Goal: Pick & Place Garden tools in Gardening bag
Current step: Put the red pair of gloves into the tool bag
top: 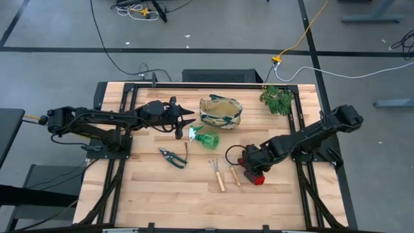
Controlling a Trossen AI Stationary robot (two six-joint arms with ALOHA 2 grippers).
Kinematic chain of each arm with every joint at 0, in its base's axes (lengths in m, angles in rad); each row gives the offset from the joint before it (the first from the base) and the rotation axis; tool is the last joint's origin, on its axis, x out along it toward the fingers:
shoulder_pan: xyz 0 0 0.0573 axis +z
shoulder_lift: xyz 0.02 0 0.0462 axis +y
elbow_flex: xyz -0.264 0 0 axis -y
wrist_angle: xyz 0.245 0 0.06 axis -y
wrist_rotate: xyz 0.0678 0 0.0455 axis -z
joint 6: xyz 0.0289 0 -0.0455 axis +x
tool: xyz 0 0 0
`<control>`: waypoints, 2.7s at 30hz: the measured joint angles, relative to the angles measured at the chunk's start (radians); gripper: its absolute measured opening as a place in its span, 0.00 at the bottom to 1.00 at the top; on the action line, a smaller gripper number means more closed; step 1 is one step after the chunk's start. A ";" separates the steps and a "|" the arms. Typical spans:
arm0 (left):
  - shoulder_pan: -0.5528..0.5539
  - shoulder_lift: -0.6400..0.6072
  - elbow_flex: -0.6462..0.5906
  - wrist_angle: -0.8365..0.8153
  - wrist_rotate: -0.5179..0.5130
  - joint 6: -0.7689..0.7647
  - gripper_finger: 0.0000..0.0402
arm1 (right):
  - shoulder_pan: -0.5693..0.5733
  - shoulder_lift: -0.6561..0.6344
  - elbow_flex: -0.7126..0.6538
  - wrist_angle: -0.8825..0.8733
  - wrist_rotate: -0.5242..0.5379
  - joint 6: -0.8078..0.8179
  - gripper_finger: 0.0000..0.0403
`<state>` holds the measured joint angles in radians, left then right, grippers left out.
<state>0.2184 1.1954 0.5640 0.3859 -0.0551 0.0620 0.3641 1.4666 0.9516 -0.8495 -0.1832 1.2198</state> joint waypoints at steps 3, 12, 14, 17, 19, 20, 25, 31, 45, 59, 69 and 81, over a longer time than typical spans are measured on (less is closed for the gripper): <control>0.000 0.000 0.000 0.000 0.000 0.000 0.41 | 0.000 0.014 0.000 0.000 0.008 0.000 0.40; 0.000 0.000 0.000 0.001 0.000 0.000 0.41 | 0.000 0.021 0.000 0.003 0.045 0.029 0.40; 0.000 0.000 0.000 0.001 0.000 0.000 0.40 | 0.000 0.024 0.000 0.005 0.047 0.030 0.40; 0.000 0.000 0.000 0.001 0.000 0.000 0.41 | 0.000 0.032 0.000 0.009 0.048 0.030 0.40; 0.000 0.000 0.000 0.001 0.000 0.000 0.40 | 0.000 0.049 0.000 0.020 0.048 0.030 0.40; 0.000 0.000 0.000 0.001 0.000 0.000 0.41 | 0.000 0.058 0.000 0.021 0.047 0.029 0.40; 0.000 0.000 0.000 0.001 0.000 0.001 0.41 | 0.000 0.128 0.000 0.048 0.037 0.011 0.40; 0.000 0.000 0.000 0.001 0.000 0.001 0.41 | -0.001 0.227 0.004 0.055 0.032 -0.042 0.40; 0.000 0.000 0.000 -0.002 0.000 0.000 0.41 | 0.000 0.260 0.003 0.072 0.048 -0.040 0.10; 0.000 0.000 0.000 -0.004 0.000 0.000 0.41 | 0.001 0.174 -0.005 0.082 0.073 -0.087 0.02; 0.000 0.000 0.000 -0.012 0.000 -0.001 0.40 | 0.000 -0.006 -0.005 0.082 0.202 -0.095 0.02; 0.000 0.000 0.000 -0.012 0.000 -0.007 0.41 | -0.001 -0.209 -0.003 0.157 0.395 -0.212 0.02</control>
<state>0.2184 1.1957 0.5640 0.3744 -0.0555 0.0551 0.3634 1.2581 0.9489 -0.6925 0.2118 1.0076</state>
